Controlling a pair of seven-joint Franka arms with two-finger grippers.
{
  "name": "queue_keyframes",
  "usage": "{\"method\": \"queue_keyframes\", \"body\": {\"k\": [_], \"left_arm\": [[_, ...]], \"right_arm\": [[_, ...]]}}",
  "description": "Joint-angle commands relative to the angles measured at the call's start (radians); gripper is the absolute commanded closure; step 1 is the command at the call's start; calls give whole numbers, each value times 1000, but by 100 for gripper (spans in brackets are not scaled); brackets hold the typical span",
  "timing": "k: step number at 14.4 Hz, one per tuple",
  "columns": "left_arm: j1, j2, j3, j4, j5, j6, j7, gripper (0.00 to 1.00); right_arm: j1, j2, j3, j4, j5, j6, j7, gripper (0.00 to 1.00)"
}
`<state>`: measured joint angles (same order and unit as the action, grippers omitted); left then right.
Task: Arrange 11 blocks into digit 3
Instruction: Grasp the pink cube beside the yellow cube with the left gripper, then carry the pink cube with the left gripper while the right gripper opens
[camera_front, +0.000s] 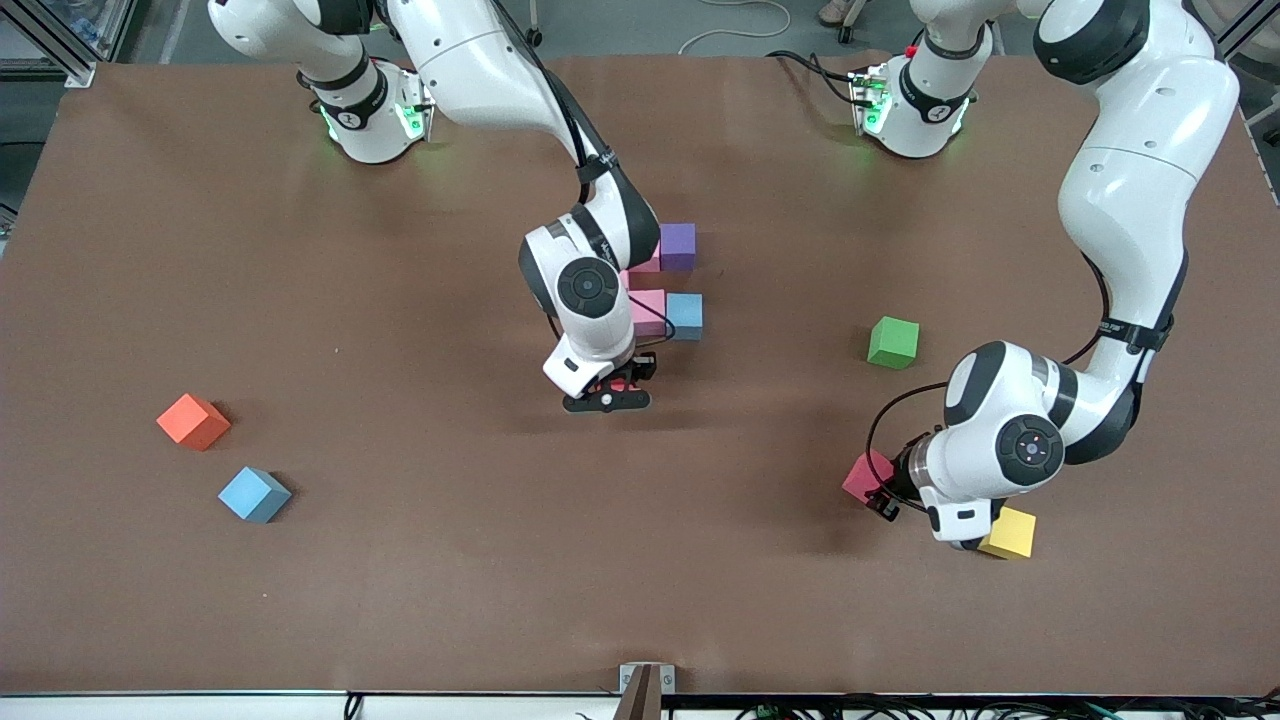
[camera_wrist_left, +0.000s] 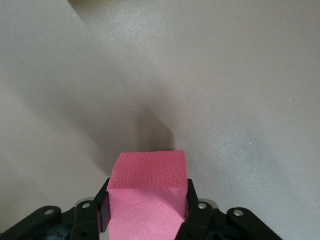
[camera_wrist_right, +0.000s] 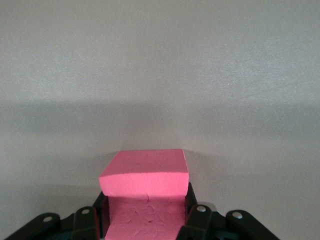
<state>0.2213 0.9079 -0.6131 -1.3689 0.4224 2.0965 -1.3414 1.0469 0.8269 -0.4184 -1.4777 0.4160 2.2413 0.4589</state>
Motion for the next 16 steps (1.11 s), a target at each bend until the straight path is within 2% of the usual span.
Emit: {"method": "queue_keyframes", "body": {"k": [1, 4, 11, 16], "left_arm": [[-19, -20, -17, -9, -22, -4, -124, 80], [-59, -20, -43, -9, -13, -4, -345, 80], [-226, -32, -42, -12, -4, -7, -717, 80], [-290, -34, -40, -16, 4, -7, -841, 80]], "right_arm": [[15, -8, -3, -67, 1, 1, 12, 96], [19, -8, -3, -67, 1, -6, 11, 95], [21, -12, -3, -65, 1, -51, 9, 94], [21, -11, -3, -64, 1, -45, 11, 90]]}}
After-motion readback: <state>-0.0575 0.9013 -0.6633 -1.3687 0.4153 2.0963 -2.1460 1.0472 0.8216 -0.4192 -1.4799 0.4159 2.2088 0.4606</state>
